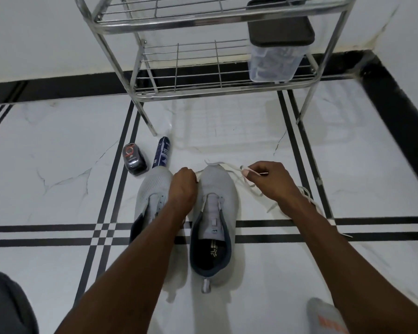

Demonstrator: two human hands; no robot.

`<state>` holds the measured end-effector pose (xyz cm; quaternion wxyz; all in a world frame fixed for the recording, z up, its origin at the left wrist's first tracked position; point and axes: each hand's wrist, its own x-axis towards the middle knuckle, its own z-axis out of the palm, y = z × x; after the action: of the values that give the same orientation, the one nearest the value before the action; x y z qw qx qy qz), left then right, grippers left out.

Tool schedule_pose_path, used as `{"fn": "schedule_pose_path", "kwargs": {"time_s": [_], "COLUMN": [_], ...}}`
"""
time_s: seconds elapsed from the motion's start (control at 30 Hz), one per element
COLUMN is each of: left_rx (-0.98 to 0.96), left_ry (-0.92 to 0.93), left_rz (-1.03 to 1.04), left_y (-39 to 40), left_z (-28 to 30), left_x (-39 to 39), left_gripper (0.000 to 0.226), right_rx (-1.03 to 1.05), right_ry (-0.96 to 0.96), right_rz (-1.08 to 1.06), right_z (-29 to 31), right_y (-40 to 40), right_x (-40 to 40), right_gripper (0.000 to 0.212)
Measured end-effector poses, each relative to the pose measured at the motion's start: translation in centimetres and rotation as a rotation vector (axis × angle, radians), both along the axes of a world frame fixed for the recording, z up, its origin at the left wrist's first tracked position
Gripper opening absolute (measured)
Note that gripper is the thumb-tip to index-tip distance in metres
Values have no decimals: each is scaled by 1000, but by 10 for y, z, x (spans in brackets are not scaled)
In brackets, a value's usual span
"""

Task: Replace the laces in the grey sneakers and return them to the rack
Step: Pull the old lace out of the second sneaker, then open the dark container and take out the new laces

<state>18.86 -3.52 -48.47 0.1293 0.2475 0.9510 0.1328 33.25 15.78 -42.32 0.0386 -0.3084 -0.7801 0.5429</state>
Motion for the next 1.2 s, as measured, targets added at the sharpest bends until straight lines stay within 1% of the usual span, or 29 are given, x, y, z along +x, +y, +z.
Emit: {"fn": "schedule_pose_path", "kwargs": {"time_s": [0.07, 0.1, 0.13, 0.17, 0.2, 0.23, 0.3, 0.33, 0.4, 0.47, 0.53, 0.6, 0.63, 0.7, 0.77, 0.87, 0.93, 0.97, 1.0, 1.07, 1.13, 1.2], "left_rx": [13, 15, 14, 24, 62, 117, 240, 307, 487, 738, 911, 1040, 1095, 1176, 1218, 1180, 1095, 1001, 865, 606, 481, 437], "left_ry": [46, 62, 71, 80, 80, 70, 36, -13, -192, -454, -655, -836, -930, -1063, -1158, -1169, -1152, -1112, -1041, -900, -794, -660], "left_rz": [-12, -19, -18, 6, 53, 108, 205, 232, 227, 220, 207, 214, 229, 278, 325, 419, 499, 503, 478, 358, 229, 131], "left_y": [-2, -5, -6, -6, -5, -1, 12, 20, 41, 63, 87, 113, 126, 142, 160, 176, 180, 181, 180, 173, 167, 161], "left_z": [-5, -8, -12, -13, -11, -5, 14, 26, 52, 77, 96, 115, 120, 120, 111, 88, 69, 59, 51, 37, 30, 28], "left_x": [0, -1, -2, -5, -7, -9, -16, -17, -17, -4, 16, 42, 54, 70, 90, 121, 138, 146, 151, 158, 162, 161], "left_gripper": [43, 45, 42, 33, 21, 15, 15, 15, 11, 3, 4, 11, 13, 16, 16, 27, 32, 33, 34, 40, 38, 31], "right_rx": [-20, -27, -33, -42, -54, -73, -128, -162, -224, -259, -315, -374, -369, -333, -257, -126, -33, 34, 103, 207, 275, 332], "right_ry": [-7, -8, -10, -5, 2, 15, 49, 64, 89, 110, 140, 197, 211, 221, 215, 116, -21, -115, -213, -387, -461, -488], "right_rz": [-14, -20, -30, -37, -47, -58, -82, -97, -141, -173, -195, -224, -250, -308, -385, -404, -349, -303, -248, -161, -112, -113], "right_z": [-6, -9, -11, -13, -14, -13, -9, -6, 2, 11, 22, 32, 36, 42, 44, 39, 29, 21, 11, -4, -15, -19], "right_y": [4, 6, 7, 8, 9, 10, 12, 13, 17, 22, 27, 34, 40, 48, 61, 75, 79, 81, 83, 81, 79, 77], "right_x": [2, 4, 5, 6, 6, 7, 5, 4, 1, 0, 2, 9, 15, 23, 39, 60, 73, 82, 88, 100, 110, 116], "right_gripper": [14, 13, 13, 12, 12, 12, 15, 17, 19, 21, 20, 21, 24, 30, 30, 25, 22, 23, 24, 27, 27, 25]}}
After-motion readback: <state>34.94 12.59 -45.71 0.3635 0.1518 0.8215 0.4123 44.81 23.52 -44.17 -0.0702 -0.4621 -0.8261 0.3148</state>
